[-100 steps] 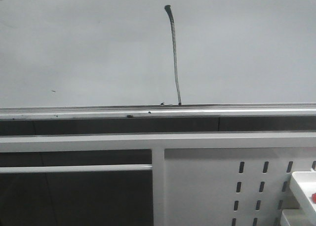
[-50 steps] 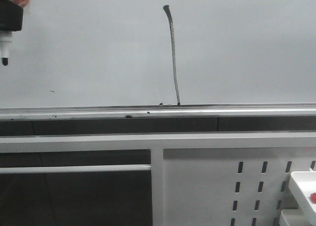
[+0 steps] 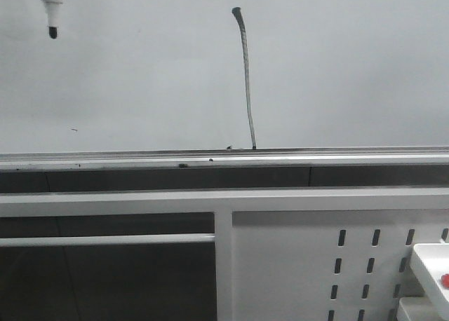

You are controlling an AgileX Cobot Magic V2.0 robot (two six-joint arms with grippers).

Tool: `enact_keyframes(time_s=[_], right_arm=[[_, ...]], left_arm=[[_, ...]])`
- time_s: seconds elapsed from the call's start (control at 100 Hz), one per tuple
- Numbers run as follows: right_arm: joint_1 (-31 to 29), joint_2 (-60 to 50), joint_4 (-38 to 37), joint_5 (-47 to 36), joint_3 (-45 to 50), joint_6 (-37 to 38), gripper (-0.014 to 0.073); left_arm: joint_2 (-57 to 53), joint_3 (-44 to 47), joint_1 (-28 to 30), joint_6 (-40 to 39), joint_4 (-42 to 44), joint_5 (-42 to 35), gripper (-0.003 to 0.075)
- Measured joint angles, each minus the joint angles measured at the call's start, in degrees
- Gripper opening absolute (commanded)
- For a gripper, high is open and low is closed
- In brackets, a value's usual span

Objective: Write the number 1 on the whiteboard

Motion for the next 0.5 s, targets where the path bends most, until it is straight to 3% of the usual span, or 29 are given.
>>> enact_keyframes(time_s=[0.13, 0.24, 0.37, 0.5], right_arm=[[-1.56, 0.00, -0.08, -0.02, 0.94, 0.00, -0.0048], [-1.69, 0.00, -0.08, 0.10, 1.15, 0.00, -0.0048], [-1.69, 0.00, -0.08, 0.21, 1.15, 0.00, -0.0048], [-1.69, 0.00, -0.08, 0.28, 1.15, 0.00, -0.0048]], left_arm=[[3.40, -0.25, -8.21, -2.33, 3.49, -9.52, -0.0020], [7.16, -0.27, -13.34, -15.57, 11.19, -19.18, -0.0020], [12.35, -0.37, -14.40, -34.83, 22.74, -26.17, -0.0020], [18.04, -0.48, -14.40, -41.80, 27.00, -27.09, -0.0020]])
